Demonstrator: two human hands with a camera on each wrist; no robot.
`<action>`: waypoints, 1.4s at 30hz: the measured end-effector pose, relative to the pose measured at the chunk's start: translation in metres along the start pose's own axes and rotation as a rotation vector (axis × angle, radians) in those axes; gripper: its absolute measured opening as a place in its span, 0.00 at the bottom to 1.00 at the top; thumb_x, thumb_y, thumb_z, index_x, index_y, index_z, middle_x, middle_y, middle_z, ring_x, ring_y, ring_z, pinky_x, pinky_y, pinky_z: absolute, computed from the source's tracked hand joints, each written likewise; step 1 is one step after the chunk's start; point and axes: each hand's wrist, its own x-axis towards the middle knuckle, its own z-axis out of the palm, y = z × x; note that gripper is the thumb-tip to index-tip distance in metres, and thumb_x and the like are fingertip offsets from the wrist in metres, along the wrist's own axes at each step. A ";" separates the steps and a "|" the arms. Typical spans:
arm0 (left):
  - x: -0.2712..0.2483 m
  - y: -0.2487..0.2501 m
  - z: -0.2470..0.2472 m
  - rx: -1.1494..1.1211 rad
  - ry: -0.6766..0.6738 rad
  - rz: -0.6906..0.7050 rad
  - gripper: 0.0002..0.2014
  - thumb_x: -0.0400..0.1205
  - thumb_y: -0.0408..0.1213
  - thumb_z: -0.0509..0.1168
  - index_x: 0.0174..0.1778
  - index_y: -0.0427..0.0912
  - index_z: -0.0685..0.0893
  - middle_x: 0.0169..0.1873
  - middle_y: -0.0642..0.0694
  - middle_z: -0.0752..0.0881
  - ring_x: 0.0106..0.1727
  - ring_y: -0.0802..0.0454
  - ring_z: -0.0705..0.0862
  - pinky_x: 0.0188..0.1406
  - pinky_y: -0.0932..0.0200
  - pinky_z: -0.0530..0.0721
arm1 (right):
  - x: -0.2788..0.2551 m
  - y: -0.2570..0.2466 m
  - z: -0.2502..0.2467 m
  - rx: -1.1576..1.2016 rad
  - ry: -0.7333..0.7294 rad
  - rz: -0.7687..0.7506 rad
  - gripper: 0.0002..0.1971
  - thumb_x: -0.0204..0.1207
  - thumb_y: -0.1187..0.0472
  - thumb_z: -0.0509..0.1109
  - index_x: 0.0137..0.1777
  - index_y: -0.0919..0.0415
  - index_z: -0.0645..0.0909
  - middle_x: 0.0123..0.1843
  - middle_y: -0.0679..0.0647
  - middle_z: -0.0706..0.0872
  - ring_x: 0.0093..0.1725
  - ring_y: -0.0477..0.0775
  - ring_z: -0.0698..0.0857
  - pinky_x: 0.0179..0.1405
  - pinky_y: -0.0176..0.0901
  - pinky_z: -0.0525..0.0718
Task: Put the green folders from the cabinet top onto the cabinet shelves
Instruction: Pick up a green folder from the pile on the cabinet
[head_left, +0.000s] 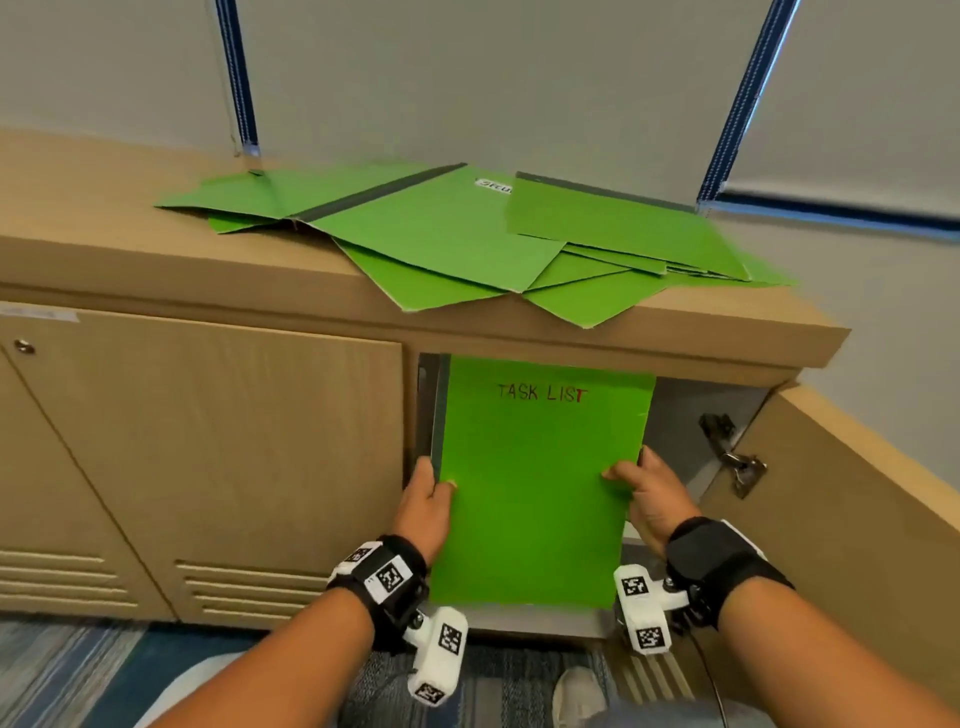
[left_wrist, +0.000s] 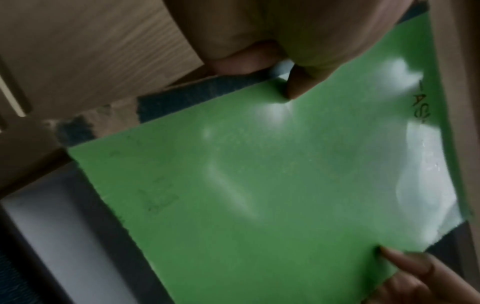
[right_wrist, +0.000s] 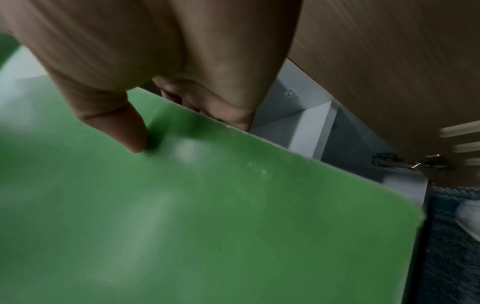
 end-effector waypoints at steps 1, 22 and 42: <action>0.009 -0.004 0.003 0.009 -0.012 0.016 0.20 0.88 0.33 0.54 0.78 0.40 0.64 0.81 0.38 0.64 0.81 0.46 0.63 0.65 0.66 0.63 | 0.003 0.008 -0.001 -0.021 0.001 0.010 0.19 0.74 0.79 0.61 0.60 0.61 0.79 0.55 0.62 0.87 0.55 0.64 0.84 0.57 0.60 0.83; 0.054 -0.086 0.041 0.735 -0.431 0.279 0.58 0.64 0.72 0.68 0.85 0.54 0.46 0.83 0.47 0.33 0.83 0.47 0.30 0.82 0.42 0.34 | 0.059 0.108 0.023 -0.254 0.114 0.099 0.26 0.71 0.80 0.66 0.68 0.64 0.72 0.51 0.61 0.87 0.48 0.64 0.87 0.57 0.64 0.85; 0.098 -0.097 0.048 1.108 -0.571 0.368 0.40 0.81 0.44 0.65 0.85 0.51 0.49 0.85 0.46 0.44 0.85 0.46 0.42 0.84 0.43 0.42 | 0.077 0.117 0.055 -1.464 -0.439 -0.105 0.55 0.55 0.32 0.77 0.83 0.38 0.54 0.86 0.53 0.54 0.83 0.62 0.54 0.81 0.56 0.58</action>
